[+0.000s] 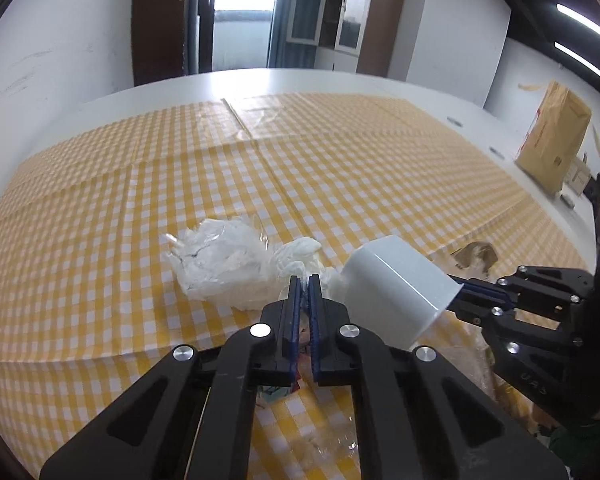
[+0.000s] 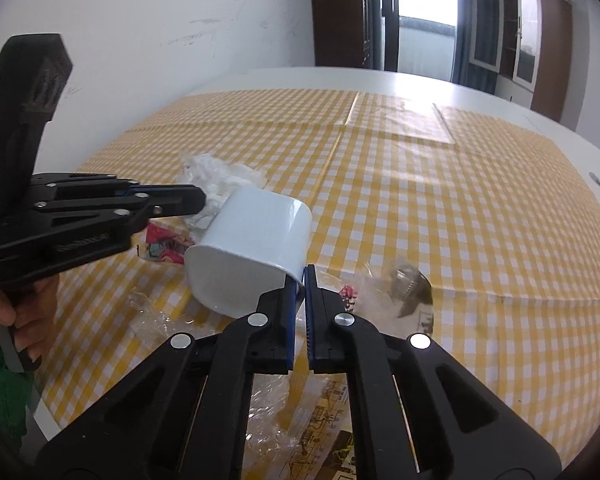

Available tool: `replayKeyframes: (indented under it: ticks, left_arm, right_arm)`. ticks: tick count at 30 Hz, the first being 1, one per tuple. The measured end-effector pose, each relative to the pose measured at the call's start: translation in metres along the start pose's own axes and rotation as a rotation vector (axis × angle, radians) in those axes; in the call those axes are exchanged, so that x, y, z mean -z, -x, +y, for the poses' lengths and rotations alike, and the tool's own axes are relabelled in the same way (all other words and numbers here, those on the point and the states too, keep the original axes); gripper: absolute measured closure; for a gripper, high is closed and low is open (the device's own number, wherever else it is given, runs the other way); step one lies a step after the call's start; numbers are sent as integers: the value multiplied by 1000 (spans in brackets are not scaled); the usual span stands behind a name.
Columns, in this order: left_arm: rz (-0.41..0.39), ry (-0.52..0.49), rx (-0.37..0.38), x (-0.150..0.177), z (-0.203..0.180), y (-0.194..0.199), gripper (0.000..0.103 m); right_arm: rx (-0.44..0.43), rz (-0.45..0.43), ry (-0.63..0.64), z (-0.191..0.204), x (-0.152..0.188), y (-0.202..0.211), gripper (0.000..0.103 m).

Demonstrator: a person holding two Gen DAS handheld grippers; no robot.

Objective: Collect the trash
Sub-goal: 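Carry the tissue and white cup down over the blue wastebasket with both tools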

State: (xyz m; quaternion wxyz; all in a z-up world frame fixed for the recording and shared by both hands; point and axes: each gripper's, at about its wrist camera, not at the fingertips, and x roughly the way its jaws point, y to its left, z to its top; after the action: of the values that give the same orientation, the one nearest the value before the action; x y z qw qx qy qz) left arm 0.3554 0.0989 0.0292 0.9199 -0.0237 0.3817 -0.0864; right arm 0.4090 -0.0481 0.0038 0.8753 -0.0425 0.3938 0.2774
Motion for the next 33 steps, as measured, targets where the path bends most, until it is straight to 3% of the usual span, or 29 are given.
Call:
replayKeyframes:
  ticks: [10,14,24,33]
  left_arm:
    - [-144,69,16,14,-2,82,100]
    - [-178,73,20,26,-9,110,100]
    - [-244,82,13,63,-22,168,100]
    - [-287,86,53,116,-52,210,101]
  right_arm:
    - [-14,-137,-29,8,-1,59,100]
    - [-23,-153,-29,16,7,81,100]
    - [-38,-198,-45,26,45,134,100]
    - [-68,-215,-26,47,87,176,100]
